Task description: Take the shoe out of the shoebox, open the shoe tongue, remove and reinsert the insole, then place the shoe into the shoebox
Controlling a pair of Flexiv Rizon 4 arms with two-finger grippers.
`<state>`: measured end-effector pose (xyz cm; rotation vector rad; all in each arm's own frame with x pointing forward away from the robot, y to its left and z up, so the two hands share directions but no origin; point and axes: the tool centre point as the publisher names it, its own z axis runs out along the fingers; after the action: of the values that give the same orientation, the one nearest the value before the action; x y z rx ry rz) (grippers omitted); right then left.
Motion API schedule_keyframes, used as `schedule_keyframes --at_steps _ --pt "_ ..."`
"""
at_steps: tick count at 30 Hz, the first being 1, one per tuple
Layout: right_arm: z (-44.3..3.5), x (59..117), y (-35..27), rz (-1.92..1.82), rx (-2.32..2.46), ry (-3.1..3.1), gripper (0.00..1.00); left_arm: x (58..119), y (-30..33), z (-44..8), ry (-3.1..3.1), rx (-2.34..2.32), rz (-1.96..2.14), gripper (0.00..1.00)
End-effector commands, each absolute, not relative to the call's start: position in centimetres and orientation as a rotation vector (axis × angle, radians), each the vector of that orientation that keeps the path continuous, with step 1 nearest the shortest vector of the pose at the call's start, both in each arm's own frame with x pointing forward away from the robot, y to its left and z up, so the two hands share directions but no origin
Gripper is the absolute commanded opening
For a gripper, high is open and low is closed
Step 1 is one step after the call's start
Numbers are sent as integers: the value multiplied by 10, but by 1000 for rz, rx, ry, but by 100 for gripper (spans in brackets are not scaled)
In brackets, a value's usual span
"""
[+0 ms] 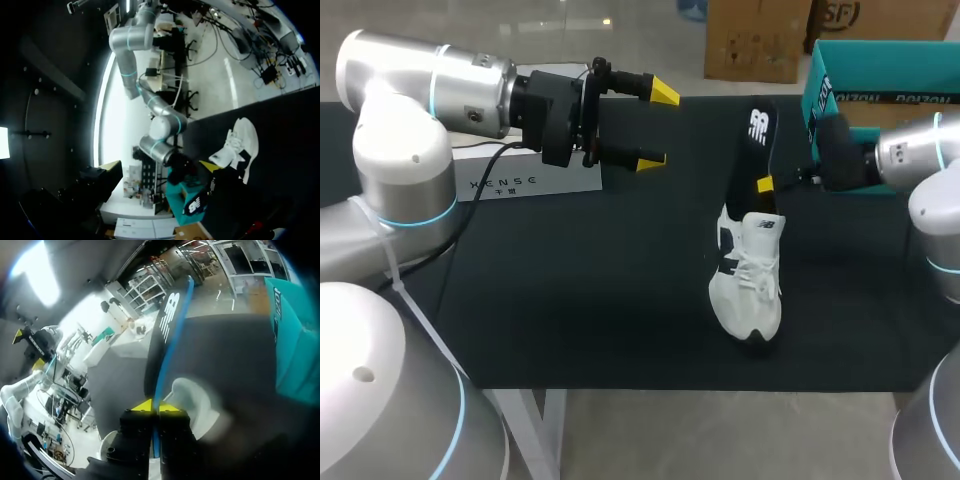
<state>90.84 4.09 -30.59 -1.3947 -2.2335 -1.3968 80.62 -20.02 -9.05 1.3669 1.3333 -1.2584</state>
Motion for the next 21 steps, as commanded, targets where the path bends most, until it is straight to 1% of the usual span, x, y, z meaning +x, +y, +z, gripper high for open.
schedule_keyframes --at_steps 1,6,12,21 --pt "-307 919 45 -1321 -1406 -2264 0 806 -200 -90 1336 1371 -1256 100" --pt "-320 918 43 -1217 -1466 -2280 0 806 -200 -90 1336 1371 -1256 100" --pt "-331 908 40 -1188 -1477 -2272 0 806 -200 -90 1336 1371 -1256 100" --pt "-337 880 35 -1269 -1462 -2233 0 806 -200 -90 1336 1371 -1256 100"
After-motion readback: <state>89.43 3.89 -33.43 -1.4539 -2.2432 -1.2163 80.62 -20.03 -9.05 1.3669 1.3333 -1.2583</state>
